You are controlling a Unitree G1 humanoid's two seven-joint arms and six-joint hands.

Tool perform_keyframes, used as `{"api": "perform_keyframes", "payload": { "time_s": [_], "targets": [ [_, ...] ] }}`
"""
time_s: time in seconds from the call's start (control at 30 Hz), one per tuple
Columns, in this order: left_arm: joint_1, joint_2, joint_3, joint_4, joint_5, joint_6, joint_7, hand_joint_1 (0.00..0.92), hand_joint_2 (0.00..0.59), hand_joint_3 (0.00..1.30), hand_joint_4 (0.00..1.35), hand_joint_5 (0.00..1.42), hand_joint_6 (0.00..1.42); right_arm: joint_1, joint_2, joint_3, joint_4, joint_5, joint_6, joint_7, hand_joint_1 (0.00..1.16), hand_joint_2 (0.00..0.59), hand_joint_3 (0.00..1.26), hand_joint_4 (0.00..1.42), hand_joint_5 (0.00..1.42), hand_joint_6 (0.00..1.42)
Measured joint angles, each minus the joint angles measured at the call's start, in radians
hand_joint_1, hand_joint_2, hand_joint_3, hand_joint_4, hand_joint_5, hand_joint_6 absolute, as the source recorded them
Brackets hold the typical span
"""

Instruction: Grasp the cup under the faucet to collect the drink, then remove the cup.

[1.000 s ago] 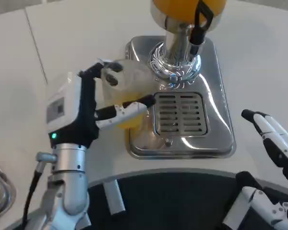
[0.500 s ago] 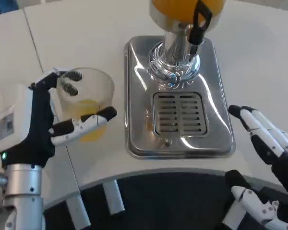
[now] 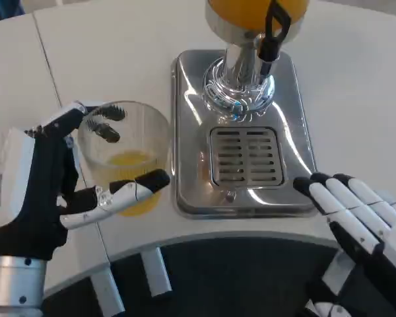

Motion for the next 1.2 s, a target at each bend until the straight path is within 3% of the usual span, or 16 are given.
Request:
{"api": "perform_keyframes", "payload": {
  "time_s": [0.1, 0.23, 0.5, 0.7, 0.97, 1.2],
  "targets": [
    [0.043, -0.018, -0.001, -0.046, -0.001, -0.009, -0.025, 0.711, 0.000, 1.18, 1.09, 1.41, 1.42, 0.017, -0.007, -0.021, 0.026, 0.024, -0.065, -0.024, 0.03, 0.515, 0.00, 0.00, 0.00, 0.07],
    [0.084, -0.037, -0.001, -0.085, -0.002, -0.013, -0.047, 0.711, 0.000, 1.18, 1.09, 1.41, 1.42, 0.019, -0.010, -0.033, 0.053, 0.037, -0.125, -0.043, 0.02, 0.515, 0.00, 0.00, 0.00, 0.07],
    [0.124, -0.084, -0.022, -0.166, 0.002, -0.022, -0.071, 0.711, 0.000, 1.17, 1.08, 1.41, 1.42, -0.008, -0.013, -0.030, 0.063, 0.046, -0.145, -0.043, 0.01, 0.515, 0.00, 0.00, 0.00, 0.06],
    [0.218, -0.066, -0.034, -0.198, 0.008, -0.111, -0.118, 0.711, 0.000, 1.17, 1.08, 1.41, 1.42, -0.001, -0.034, -0.029, 0.063, 0.069, -0.172, -0.038, 0.00, 0.517, 0.00, 0.00, 0.00, 0.06],
    [0.266, -0.051, -0.055, -0.210, 0.069, -0.230, -0.142, 0.709, 0.000, 1.17, 1.07, 1.41, 1.42, 0.025, -0.050, -0.067, 0.063, 0.119, -0.210, -0.038, 0.00, 0.522, 0.00, 0.00, 0.00, 0.06],
    [0.278, -0.052, -0.057, -0.210, 0.081, -0.269, -0.146, 0.706, 0.000, 1.18, 1.07, 1.41, 1.42, 0.045, -0.052, -0.076, 0.058, 0.146, -0.245, -0.037, 0.00, 0.525, 0.00, 0.00, 0.00, 0.06]
  ]
}}
